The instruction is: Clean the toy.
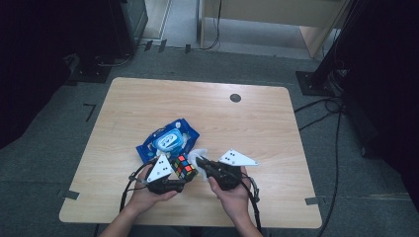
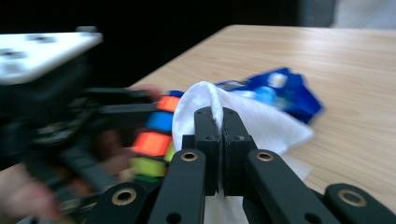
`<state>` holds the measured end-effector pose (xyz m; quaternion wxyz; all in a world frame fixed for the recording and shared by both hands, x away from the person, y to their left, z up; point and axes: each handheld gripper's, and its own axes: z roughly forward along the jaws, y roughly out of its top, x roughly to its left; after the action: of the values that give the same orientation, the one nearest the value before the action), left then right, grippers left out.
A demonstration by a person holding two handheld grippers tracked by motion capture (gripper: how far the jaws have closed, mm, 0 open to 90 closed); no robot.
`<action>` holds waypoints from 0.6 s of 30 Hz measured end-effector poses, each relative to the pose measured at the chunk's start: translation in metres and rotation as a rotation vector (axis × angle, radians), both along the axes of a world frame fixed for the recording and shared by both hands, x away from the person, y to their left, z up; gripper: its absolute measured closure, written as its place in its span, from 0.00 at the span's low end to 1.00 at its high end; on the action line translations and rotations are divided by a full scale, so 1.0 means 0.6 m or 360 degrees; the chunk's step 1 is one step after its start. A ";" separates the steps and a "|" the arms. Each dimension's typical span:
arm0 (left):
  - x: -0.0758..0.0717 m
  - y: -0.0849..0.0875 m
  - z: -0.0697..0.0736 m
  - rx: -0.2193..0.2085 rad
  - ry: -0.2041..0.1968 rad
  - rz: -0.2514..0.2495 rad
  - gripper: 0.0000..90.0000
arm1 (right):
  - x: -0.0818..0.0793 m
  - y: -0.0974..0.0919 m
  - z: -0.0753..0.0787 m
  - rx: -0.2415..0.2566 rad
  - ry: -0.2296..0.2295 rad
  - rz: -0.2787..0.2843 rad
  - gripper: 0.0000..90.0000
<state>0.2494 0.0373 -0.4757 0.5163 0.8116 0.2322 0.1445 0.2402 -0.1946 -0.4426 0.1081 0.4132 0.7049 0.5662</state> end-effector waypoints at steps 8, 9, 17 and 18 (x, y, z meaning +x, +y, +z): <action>-0.012 -0.026 -0.003 0.0043 0.0007 -0.0077 0.38 | 0.002 0.007 -0.004 0.0050 0.0012 0.0001 0.98; -0.012 -0.026 -0.003 0.0041 0.0012 -0.0072 0.38 | -0.003 0.013 -0.002 0.0049 -0.0004 0.0030 0.98; 0.005 0.007 0.006 -0.0026 0.0038 0.0025 0.38 | -0.020 0.025 0.013 0.0052 -0.0091 0.0156 0.98; 0.006 0.009 0.008 -0.0032 0.0037 0.0033 0.38 | -0.017 0.020 0.011 0.0048 -0.0082 0.0136 0.98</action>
<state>0.2528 0.0429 -0.4711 0.5202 0.8055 0.2481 0.1380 0.2297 -0.1824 -0.4359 0.0957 0.3697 0.7104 0.5912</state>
